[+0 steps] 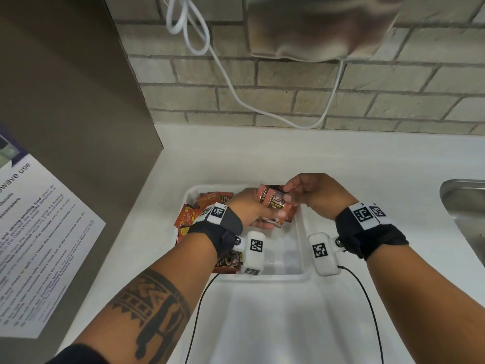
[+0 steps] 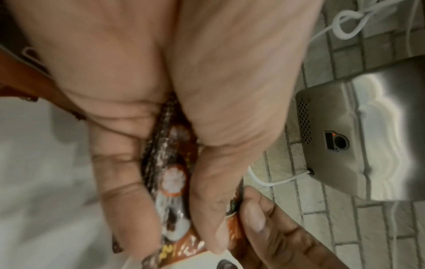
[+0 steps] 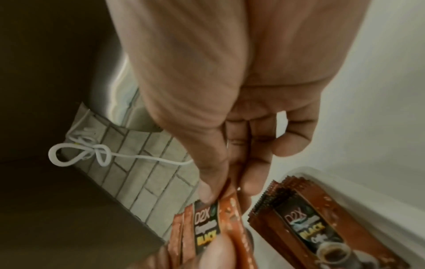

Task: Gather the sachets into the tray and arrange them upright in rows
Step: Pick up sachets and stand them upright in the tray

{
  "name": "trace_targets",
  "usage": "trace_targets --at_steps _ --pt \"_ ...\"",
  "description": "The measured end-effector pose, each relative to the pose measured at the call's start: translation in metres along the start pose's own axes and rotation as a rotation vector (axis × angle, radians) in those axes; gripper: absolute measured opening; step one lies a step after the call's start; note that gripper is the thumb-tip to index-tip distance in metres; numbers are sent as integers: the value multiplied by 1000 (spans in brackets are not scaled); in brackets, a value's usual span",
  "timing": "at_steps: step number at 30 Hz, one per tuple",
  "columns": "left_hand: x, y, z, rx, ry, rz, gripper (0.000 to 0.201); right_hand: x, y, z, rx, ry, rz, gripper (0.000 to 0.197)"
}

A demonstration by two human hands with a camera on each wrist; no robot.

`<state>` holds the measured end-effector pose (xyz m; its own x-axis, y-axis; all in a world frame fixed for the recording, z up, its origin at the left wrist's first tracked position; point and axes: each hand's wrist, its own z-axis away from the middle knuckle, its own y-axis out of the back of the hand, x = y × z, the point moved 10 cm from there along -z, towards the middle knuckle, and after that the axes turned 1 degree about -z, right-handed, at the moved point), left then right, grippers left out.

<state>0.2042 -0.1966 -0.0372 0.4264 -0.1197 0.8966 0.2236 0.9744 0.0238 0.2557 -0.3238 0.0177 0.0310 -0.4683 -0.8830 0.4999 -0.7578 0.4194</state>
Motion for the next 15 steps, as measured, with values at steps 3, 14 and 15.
trace_targets --at_steps 3,14,15 --pt "8 -2 3 18 -74 69 31 -7 4 -2 25 13 18 10" --pt "7 11 6 145 -68 -85 21 -12 26 2 217 -11 242 2" --pt "-1 13 5 151 -7 -151 21 -11 29 2 236 -22 270 1"
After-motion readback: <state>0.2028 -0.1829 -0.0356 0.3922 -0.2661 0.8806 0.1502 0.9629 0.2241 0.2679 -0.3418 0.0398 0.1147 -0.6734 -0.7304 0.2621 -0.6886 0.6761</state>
